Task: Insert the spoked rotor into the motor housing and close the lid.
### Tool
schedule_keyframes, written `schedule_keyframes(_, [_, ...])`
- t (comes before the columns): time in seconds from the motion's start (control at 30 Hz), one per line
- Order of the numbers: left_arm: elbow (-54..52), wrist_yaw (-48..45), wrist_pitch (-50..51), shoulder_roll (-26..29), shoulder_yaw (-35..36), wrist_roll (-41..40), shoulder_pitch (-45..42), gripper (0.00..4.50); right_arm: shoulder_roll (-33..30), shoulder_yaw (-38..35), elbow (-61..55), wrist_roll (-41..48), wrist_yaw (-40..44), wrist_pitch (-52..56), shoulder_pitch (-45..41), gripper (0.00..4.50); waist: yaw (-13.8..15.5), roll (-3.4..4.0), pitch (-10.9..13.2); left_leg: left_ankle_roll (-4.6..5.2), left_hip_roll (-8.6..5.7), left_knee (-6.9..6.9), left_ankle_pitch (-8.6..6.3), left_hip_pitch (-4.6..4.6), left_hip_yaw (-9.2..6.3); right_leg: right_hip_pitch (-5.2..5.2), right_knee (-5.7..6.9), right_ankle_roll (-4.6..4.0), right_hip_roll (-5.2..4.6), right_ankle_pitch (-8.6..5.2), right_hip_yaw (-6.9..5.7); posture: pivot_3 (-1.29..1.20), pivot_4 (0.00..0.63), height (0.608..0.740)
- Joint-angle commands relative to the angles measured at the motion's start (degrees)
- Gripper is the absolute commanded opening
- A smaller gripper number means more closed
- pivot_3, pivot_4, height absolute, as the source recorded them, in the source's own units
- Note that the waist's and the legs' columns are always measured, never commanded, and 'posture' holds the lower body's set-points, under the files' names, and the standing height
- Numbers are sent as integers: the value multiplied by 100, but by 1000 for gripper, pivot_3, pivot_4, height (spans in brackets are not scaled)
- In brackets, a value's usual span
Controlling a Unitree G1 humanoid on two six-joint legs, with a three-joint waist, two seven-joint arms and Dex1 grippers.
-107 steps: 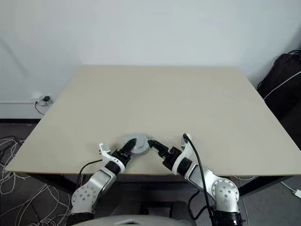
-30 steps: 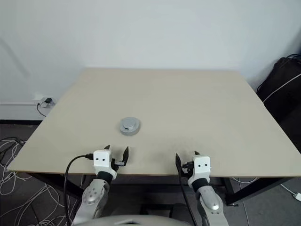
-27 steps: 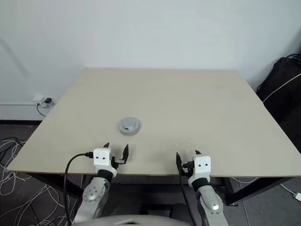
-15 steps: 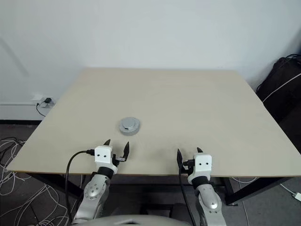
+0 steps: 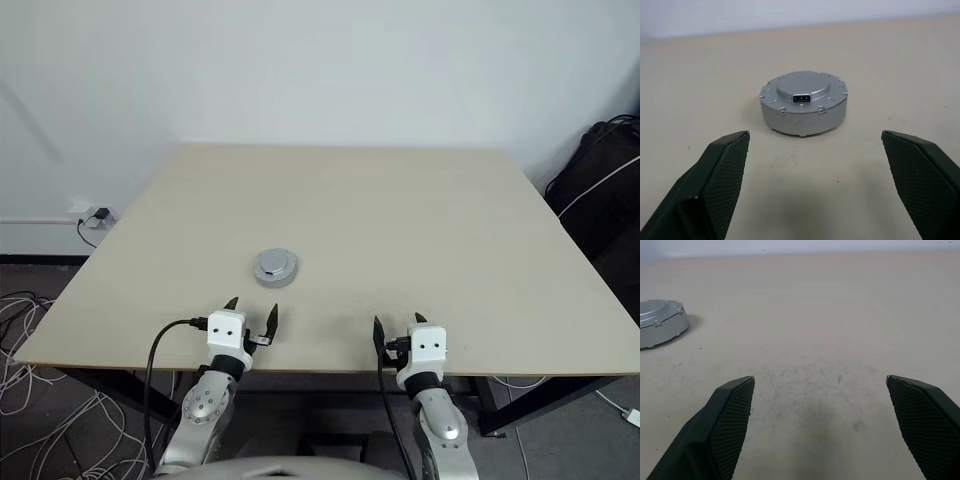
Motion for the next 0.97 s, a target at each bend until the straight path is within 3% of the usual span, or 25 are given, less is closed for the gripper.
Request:
schedule_keyframes(0.03, [-16,80,-79,-52,-7,70,-84,4482,0,-26,-97,39,45,-18,-121,4500,0,0,0,0,0,0,0,0,0,0,0,0,0,0,0,0,0,740])
schedule_keyframes(0.97, [335,33,-244,-45,-18,50,-325,4482,30,-34,-94,-47,-96,-46,-147,4500,1,0,-1,0,0,8,0,0,0,0,7,0,0,1,0,0,0,740])
